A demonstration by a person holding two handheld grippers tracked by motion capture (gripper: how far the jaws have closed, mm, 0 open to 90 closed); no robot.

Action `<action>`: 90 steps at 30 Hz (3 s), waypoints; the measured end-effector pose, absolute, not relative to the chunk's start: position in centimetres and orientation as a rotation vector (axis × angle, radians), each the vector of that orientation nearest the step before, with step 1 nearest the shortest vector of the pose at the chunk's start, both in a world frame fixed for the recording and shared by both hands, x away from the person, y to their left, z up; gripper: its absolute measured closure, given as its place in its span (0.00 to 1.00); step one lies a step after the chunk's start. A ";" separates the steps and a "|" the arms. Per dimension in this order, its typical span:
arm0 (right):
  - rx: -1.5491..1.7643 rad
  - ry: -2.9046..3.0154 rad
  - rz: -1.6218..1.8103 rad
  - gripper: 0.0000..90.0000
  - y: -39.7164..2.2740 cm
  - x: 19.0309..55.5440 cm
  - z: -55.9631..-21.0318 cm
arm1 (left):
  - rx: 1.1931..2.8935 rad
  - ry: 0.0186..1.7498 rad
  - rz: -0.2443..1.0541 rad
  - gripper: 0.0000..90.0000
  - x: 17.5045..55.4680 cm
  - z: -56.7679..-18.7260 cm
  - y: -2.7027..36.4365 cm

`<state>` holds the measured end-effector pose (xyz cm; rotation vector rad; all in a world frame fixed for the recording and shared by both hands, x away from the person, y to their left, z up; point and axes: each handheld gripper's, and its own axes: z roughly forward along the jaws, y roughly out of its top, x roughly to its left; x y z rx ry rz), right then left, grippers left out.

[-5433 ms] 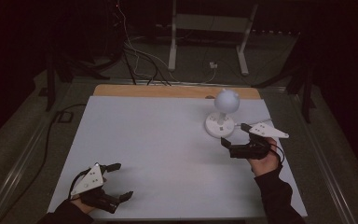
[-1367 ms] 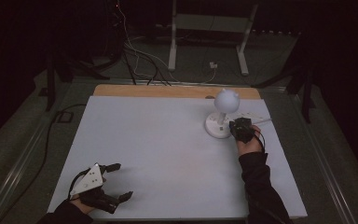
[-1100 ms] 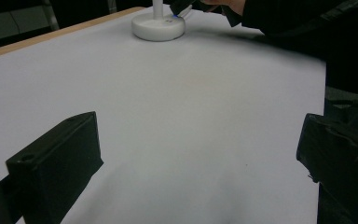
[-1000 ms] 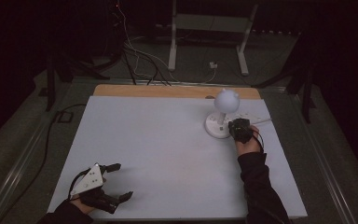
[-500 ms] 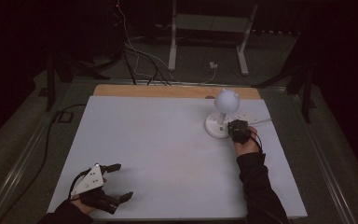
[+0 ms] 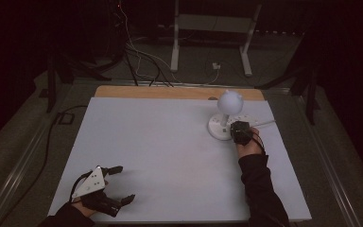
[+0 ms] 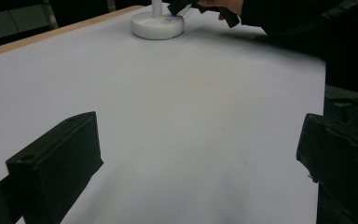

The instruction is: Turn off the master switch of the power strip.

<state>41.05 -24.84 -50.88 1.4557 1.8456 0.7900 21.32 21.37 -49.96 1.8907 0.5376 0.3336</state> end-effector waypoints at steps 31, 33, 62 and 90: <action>1.415 1.750 0.905 1.00 -24.9 40.2 -49.7 | 1.885 0.538 0.339 0.00 21.3 -49.9 21.5; 1.421 1.750 0.914 1.00 -25.1 40.0 -49.6 | 1.885 0.538 0.339 0.00 21.3 -49.9 21.5; 1.385 1.824 1.003 0.53 -26.1 38.3 -48.0 | 1.882 0.540 0.339 0.00 21.3 -49.8 21.6; 1.316 1.888 1.256 0.01 -26.7 35.0 -46.6 | 1.882 0.540 0.336 0.00 21.3 -49.9 21.5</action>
